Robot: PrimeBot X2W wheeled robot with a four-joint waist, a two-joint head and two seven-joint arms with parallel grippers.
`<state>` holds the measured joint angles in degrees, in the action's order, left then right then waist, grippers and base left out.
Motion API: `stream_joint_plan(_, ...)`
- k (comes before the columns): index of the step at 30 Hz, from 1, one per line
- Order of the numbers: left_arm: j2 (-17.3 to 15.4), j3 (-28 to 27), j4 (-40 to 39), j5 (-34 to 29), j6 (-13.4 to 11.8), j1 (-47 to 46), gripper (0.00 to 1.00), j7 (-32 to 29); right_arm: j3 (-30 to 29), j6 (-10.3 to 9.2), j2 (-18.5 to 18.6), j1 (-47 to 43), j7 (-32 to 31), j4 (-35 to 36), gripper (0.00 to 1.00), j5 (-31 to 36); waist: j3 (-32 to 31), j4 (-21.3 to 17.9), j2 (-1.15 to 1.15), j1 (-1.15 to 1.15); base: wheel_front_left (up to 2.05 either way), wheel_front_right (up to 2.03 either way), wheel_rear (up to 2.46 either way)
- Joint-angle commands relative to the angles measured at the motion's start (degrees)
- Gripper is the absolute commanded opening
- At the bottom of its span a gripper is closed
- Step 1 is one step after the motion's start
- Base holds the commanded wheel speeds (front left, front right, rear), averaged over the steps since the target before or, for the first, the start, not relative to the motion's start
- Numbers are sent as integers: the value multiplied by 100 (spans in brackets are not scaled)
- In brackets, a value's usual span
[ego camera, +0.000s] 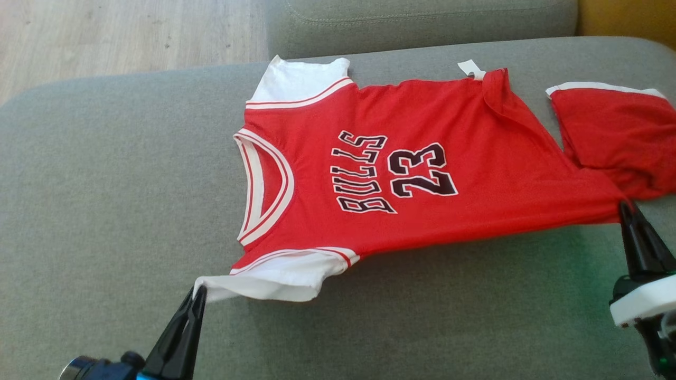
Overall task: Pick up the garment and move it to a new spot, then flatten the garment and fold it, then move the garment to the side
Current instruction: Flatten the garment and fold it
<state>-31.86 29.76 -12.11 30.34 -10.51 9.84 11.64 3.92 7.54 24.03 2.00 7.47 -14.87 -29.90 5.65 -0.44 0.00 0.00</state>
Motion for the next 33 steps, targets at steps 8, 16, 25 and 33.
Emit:
stream_joint_plan(8, -118, -136, -124, -23, 8, -273, 0, 3, -108, -5, 62, -111, -90, 338, 0, 120, -9, -23, 0, 0, 0, 0, 0)
stream_joint_plan(16, -136, -153, -176, -39, 12, -379, 0, 15, -154, -5, 19, -146, -70, 379, 0, 142, 2, -15, 0, 0, 0, 0, 0)
stream_joint_plan(25, -117, -104, -187, -44, 19, -456, 0, -5, -109, -5, 7, -151, -38, 334, 0, 121, -52, -36, 0, 0, 0, 0, 0)
stream_joint_plan(33, 26, -5, -45, -78, 55, -655, 0, 11, 58, -5, -28, -34, -8, 137, 0, 85, 9, -49, 0, 0, 0, 0, 0)
